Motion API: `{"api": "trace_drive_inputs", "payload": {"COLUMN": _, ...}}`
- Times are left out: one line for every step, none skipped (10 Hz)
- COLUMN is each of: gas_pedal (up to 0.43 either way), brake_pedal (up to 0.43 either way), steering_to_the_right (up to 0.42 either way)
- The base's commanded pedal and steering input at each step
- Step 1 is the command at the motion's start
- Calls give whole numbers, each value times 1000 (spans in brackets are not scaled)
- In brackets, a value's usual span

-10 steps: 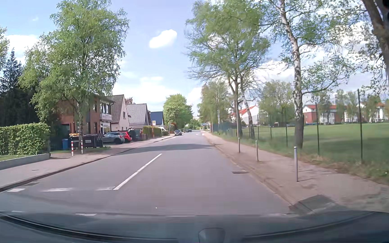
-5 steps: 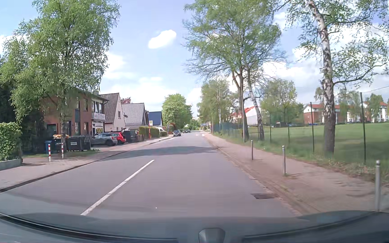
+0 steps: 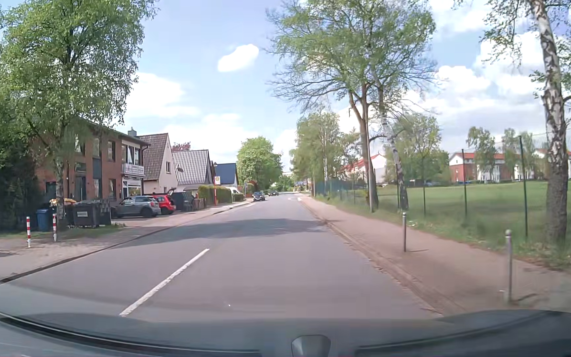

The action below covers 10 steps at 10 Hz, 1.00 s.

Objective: Follow the waypoints while adhering to traffic rules and regulations

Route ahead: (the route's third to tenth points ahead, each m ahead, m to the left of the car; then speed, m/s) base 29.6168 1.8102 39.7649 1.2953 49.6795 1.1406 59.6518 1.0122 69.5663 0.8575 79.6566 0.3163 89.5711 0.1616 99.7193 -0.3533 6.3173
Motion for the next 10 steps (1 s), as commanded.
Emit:
{"api": "trace_drive_inputs", "payload": {"gas_pedal": 47, "brake_pedal": 0, "steering_to_the_right": -5}}
{"api": "trace_drive_inputs", "payload": {"gas_pedal": 47, "brake_pedal": 0, "steering_to_the_right": -5}}
{"api": "trace_drive_inputs", "payload": {"gas_pedal": 47, "brake_pedal": 0, "steering_to_the_right": -5}}
{"api": "trace_drive_inputs", "payload": {"gas_pedal": 47, "brake_pedal": 0, "steering_to_the_right": -5}}
{"api": "trace_drive_inputs", "payload": {"gas_pedal": 47, "brake_pedal": 0, "steering_to_the_right": -5}}
{"api": "trace_drive_inputs", "payload": {"gas_pedal": 47, "brake_pedal": 0, "steering_to_the_right": -5}}
{"api": "trace_drive_inputs", "payload": {"gas_pedal": 47, "brake_pedal": 0, "steering_to_the_right": -5}}
{"api": "trace_drive_inputs", "payload": {"gas_pedal": 47, "brake_pedal": 0, "steering_to_the_right": -5}}
{"api": "trace_drive_inputs", "payload": {"gas_pedal": 47, "brake_pedal": 0, "steering_to_the_right": -4}}
{"api": "trace_drive_inputs", "payload": {"gas_pedal": 47, "brake_pedal": 0, "steering_to_the_right": -3}}
